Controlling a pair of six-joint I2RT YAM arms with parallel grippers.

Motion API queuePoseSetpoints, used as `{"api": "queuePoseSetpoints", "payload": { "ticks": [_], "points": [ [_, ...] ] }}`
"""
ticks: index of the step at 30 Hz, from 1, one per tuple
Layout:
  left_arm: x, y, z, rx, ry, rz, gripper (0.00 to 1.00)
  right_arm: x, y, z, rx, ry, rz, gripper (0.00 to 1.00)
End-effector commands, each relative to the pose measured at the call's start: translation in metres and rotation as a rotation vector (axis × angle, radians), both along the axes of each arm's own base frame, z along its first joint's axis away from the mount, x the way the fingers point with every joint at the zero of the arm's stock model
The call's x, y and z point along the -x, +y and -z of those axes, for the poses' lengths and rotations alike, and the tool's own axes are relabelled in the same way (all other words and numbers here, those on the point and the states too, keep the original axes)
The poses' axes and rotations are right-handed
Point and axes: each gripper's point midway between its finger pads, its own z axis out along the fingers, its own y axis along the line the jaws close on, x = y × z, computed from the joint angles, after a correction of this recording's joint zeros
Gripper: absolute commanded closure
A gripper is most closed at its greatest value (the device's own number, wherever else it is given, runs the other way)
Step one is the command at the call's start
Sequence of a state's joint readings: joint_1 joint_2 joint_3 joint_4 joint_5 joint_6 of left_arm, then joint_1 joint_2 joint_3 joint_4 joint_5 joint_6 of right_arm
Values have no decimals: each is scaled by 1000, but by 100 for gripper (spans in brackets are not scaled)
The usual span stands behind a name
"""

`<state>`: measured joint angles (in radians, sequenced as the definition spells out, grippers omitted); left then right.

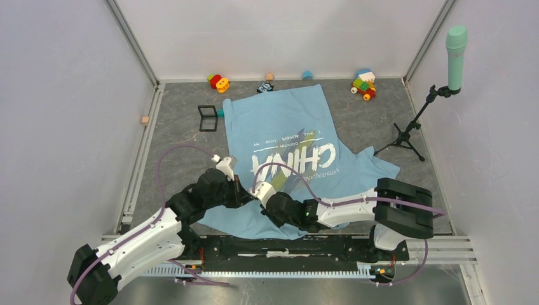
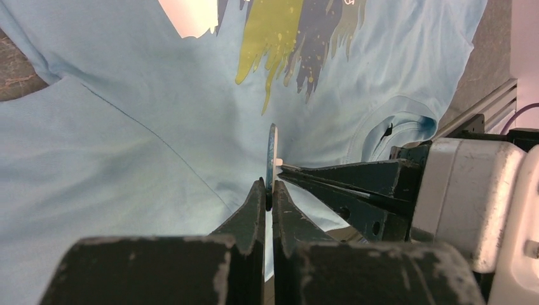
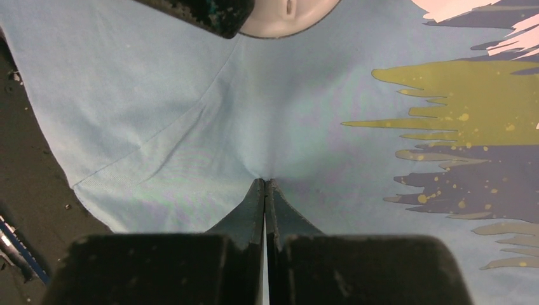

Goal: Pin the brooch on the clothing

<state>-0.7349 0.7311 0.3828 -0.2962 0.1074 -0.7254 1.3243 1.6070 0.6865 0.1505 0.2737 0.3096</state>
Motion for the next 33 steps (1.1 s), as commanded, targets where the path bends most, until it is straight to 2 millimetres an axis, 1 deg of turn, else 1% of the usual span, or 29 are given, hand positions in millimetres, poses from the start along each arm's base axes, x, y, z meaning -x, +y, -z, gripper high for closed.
{"api": "queuePoseSetpoints", "payload": {
  "ticks": [1,6,8,15,21,24,29,33],
  "points": [
    [0,1,-2,8,-14,2,98,2,14,-31,-63,-26,-11,100],
    [3,3,3,3,11,-7,98,-2,12,-43,-89,-47,12,75],
    [4,3,5,6,20,-12,98,-4,11,-42,-84,-55,22,71],
    [11,2,11,20,53,-21,98,-5,14,-29,-52,-57,12,67],
    [18,2,22,2,77,-23,98,-8,11,-20,-25,-65,26,70],
    [21,1,24,-5,81,-20,98,-8,9,-18,-22,-66,33,76],
    [23,-4,22,-21,80,-22,98,-7,8,-16,-29,-59,33,100],
    [26,-4,28,-104,81,-42,98,-7,8,-21,-62,-56,45,100]
  ]
}}
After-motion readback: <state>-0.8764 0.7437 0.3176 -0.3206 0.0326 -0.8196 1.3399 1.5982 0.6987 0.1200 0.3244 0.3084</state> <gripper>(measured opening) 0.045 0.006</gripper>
